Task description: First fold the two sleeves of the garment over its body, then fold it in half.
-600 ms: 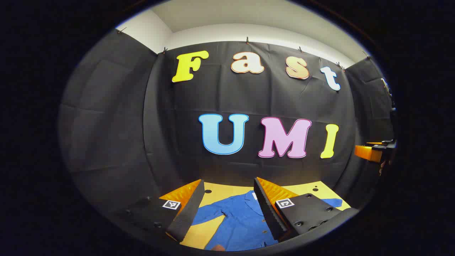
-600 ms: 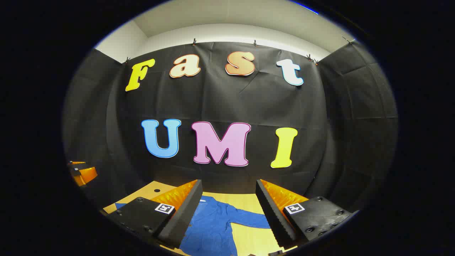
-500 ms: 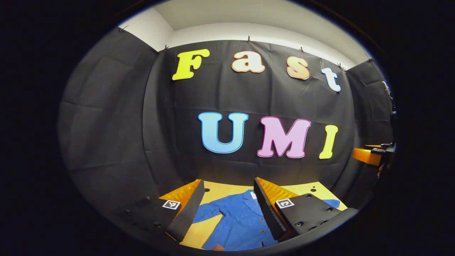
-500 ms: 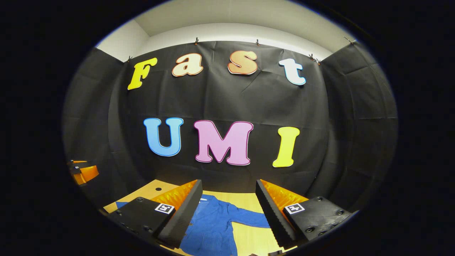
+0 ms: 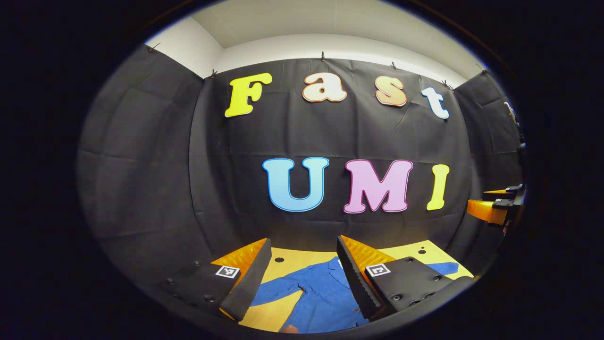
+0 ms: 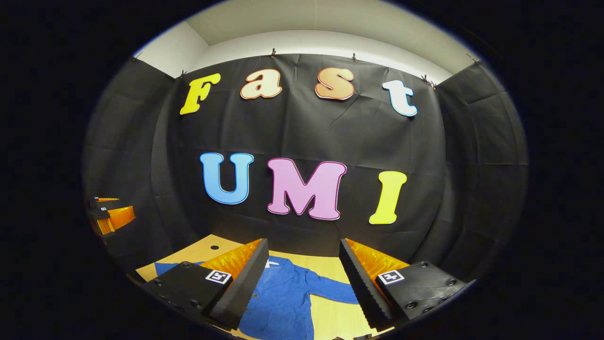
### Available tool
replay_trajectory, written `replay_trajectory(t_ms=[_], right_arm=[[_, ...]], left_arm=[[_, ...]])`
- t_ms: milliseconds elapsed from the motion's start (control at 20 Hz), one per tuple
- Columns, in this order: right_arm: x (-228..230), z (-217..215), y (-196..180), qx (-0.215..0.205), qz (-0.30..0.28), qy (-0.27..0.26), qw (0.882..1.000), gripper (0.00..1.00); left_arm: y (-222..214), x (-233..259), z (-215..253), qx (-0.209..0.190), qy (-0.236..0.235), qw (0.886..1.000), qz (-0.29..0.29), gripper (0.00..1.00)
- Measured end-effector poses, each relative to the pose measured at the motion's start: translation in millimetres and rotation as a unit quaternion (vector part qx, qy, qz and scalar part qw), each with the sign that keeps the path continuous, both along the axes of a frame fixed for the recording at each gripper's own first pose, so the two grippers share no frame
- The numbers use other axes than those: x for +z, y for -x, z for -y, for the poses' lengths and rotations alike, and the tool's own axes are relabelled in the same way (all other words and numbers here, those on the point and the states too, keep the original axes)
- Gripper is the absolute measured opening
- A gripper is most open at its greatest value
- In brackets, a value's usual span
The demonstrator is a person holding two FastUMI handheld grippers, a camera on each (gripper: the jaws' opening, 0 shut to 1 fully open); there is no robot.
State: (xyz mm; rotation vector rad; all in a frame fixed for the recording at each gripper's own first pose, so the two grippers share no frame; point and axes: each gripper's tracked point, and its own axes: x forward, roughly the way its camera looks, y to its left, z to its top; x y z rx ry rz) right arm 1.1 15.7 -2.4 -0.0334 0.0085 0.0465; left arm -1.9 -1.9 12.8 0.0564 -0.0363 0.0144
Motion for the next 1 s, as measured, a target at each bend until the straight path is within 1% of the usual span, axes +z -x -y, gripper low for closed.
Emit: replay_trajectory(t_ms=[100,300,550,650,850,1000], right_arm=[[-1.9,5.1,-2.1,-0.003,-0.003,-0.002,1.000,0.96],[-0.1,15.9,-11.7,-0.009,-0.014,-0.002,1.000,0.96],[-1.7,31.1,-35.6,-0.013,-0.042,-0.004,0.999,0.96],[-9.8,46.5,-51.4,-0.020,-0.069,0.002,0.997,0.96],[-32.2,72.2,-83.4,-0.025,-0.144,-0.022,0.989,0.96],[-61.7,101.8,-109.6,-0.040,-0.203,-0.048,0.977,0.96]], left_arm=[[-4.9,-5.2,6.2,-0.006,0.003,1.000,-0.008,0.80],[-8.6,-9.7,1.5,-0.008,0.012,1.000,-0.015,0.80],[-17.2,-11.2,-3.8,-0.009,0.011,1.000,-0.014,0.80],[-21.5,-14.7,-4.5,-0.015,0.017,1.000,-0.019,0.80],[-33.4,-21.7,-5.2,-0.017,0.023,0.999,-0.027,0.80],[-45.6,-26.9,1.8,-0.019,0.023,0.999,-0.036,0.80]])
